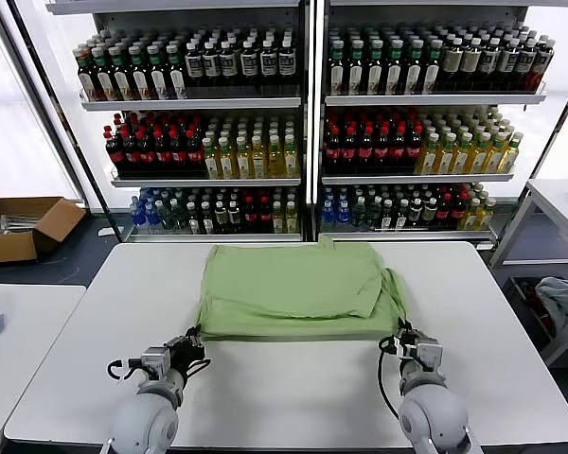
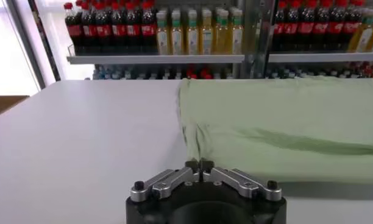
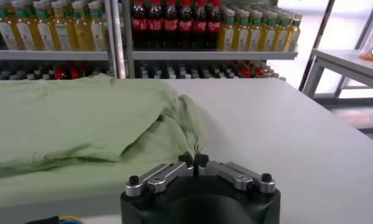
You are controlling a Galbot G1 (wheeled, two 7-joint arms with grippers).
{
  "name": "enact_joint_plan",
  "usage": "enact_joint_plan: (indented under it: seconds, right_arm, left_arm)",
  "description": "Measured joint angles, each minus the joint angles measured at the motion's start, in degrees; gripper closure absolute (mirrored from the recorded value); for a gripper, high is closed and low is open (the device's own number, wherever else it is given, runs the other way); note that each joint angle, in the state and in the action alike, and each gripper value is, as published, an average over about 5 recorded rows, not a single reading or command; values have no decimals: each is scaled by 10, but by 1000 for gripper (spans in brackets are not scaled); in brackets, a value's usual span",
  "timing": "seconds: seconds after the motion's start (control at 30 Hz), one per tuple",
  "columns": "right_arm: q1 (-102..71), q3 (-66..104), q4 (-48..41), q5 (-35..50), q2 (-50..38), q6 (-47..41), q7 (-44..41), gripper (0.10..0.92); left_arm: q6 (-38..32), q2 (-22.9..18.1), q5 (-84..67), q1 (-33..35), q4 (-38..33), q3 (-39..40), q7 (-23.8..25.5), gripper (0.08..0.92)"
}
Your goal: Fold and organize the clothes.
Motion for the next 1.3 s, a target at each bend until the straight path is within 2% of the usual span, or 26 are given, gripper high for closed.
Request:
enact_joint_plan:
  seconds: [0.2, 0.43, 0.77, 0.87, 1.0, 1.3]
  right_arm:
    - [-75, 1, 40, -10, -6, 8, 15, 905]
    - [-129, -2, 75, -16, -10, 8, 26, 905]
    - [-170, -9, 101, -22, -16, 8, 30, 902]
    - [-179, -9, 108, -23, -19, 8, 31, 859]
    - [-190, -8, 122, -22, -20, 7, 31, 744]
    - [-191, 17, 179, -8, -18, 4, 30, 484]
  left_arm:
    - [-9, 3, 9, 75, -61, -11, 0, 916]
    - [-16, 2, 15, 148, -101, -22, 3, 916]
    - [-17, -2, 27, 205, -126, -31, 5, 915]
    - [-19, -4, 30, 218, -134, -31, 6, 915]
    - [-22, -9, 37, 232, -147, -27, 8, 888]
    - [-37, -25, 39, 241, -196, -8, 15, 643]
